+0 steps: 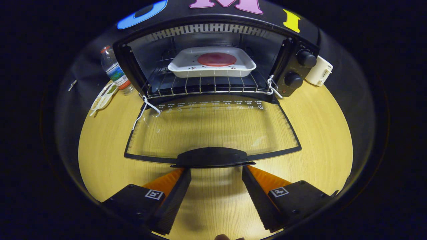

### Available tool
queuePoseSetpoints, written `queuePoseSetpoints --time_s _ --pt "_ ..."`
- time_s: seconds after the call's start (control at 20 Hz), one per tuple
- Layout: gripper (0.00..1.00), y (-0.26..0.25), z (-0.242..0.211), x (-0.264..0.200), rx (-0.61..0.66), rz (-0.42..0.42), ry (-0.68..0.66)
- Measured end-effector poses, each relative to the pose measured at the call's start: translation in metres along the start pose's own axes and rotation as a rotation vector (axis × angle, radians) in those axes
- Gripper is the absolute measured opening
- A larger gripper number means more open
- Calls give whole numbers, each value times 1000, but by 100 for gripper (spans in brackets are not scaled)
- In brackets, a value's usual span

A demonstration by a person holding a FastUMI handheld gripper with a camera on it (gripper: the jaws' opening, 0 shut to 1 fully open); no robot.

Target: Open the toaster oven, put the food inside, and close the toaster oven door.

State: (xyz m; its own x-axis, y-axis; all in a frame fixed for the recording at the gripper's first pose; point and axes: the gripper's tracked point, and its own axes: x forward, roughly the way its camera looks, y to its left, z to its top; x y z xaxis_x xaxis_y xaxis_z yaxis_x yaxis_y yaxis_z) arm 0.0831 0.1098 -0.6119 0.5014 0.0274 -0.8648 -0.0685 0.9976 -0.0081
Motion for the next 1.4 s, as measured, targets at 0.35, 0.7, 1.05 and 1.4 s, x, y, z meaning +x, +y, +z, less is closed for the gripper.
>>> queuePoseSetpoints --time_s 0.35,0.7,1.05,1.4 --pt "99 -2 16 -33 3 30 -118" --pt "100 -5 68 -84 -1 47 -313" --pt "100 -15 96 -126 34 51 -440" --pt "100 -30 124 -168 46 43 -611"
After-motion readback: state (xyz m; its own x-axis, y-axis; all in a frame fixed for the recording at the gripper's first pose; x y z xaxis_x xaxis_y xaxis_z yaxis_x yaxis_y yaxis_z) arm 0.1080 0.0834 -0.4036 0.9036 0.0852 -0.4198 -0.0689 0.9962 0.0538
